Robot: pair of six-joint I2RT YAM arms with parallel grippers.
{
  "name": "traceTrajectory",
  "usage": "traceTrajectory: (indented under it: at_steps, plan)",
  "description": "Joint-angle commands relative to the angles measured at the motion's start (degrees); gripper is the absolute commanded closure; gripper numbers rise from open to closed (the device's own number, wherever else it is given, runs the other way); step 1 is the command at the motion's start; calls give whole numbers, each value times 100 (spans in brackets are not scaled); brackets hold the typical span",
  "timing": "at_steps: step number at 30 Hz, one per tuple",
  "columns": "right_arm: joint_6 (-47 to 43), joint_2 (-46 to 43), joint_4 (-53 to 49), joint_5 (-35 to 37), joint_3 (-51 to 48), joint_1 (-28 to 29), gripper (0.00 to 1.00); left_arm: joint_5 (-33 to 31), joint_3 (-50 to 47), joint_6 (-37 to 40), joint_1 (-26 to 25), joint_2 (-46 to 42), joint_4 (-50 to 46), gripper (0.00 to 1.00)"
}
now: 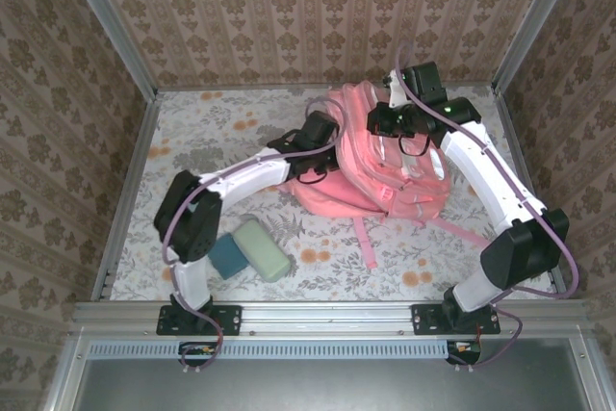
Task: Pack the student bag
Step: Place the book in the student bag, then pick up the pencil pouch from the bottom-left of the table.
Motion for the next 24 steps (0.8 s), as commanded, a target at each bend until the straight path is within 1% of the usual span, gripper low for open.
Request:
traceTrajectory:
  at_steps: [1, 6, 9, 12, 16, 18, 20, 23, 24]
  plan:
    - [-15, -321, 579, -157, -225, 31, 100, -409, -455, 347, 241, -775, -598, 19]
    - [-28, -420, 794, -20, -589, 100, 100, -825, -1338, 273, 584, -1844, -1445, 19]
    - [-35, -411, 905, 35, -660, 153, 100, -1279, -1627, -75, 663, -2316, -2416, 20]
    - [-20, -341, 987, 108, -661, 193, 100, -1466, -1699, -518, 619, -2615, -3299, 21]
    - [60, -280, 1029, 170, -680, 258, 100, -1587, -1716, -1019, 351, -2743, -3984, 20]
    - [80, -274, 1218, 182, -702, 297, 100, -1644, -1677, -1274, 205, -2696, -4242, 18]
    - [76, -279, 1255, 211, -728, 345, 100, -1738, -1640, -1554, 41, -2593, -4544, 11]
    - [111, -291, 1299, 239, -763, 375, 100, -1856, -1602, -1916, -245, -2494, -4906, 7]
    - [117, -297, 1327, 249, -794, 384, 100, -1894, -1598, -2070, -342, -2472, -5019, 0]
